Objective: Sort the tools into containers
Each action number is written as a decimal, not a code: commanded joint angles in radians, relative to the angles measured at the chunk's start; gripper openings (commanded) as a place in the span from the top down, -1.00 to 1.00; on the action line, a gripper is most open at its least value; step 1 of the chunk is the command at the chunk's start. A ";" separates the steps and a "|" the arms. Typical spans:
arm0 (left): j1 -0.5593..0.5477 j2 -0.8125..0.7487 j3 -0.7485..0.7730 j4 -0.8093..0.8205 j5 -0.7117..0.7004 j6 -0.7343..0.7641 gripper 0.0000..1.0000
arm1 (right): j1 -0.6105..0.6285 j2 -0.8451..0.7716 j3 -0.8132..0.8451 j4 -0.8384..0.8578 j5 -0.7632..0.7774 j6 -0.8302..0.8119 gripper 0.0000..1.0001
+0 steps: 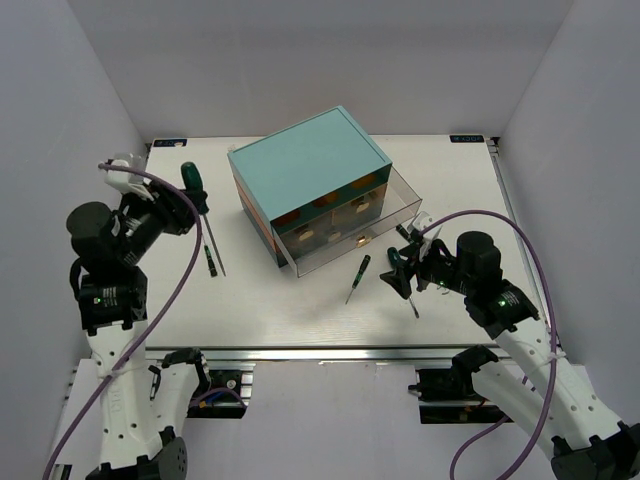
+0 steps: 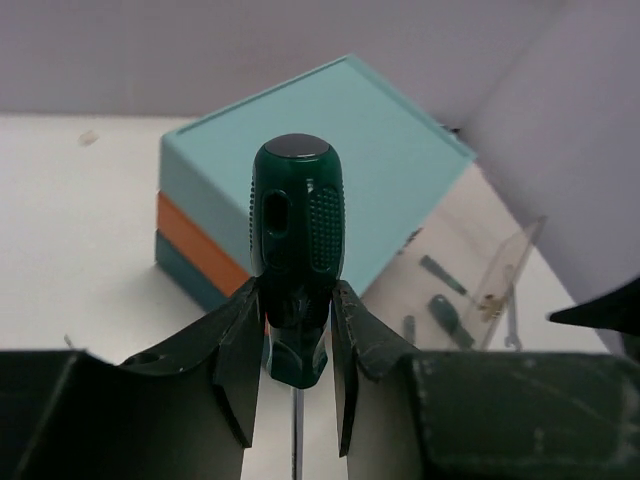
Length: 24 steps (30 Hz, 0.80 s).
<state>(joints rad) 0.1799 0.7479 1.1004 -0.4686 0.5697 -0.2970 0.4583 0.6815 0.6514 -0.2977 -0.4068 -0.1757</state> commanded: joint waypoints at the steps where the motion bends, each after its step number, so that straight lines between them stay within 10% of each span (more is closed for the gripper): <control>1: -0.003 0.028 0.154 -0.016 0.159 -0.008 1.00 | -0.003 -0.014 0.005 0.012 -0.009 -0.008 -0.59; 13: -0.062 0.165 0.162 0.349 0.133 -0.243 1.00 | -0.003 -0.056 -0.012 0.003 0.010 -0.002 -0.57; 24: -0.750 0.490 0.438 0.214 -0.333 0.015 1.00 | -0.003 -0.111 -0.033 -0.021 0.046 0.001 -0.58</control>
<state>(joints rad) -0.4889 1.2087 1.4384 -0.2394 0.3748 -0.3649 0.4583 0.5953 0.6243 -0.3130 -0.3820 -0.1673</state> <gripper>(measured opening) 0.394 0.789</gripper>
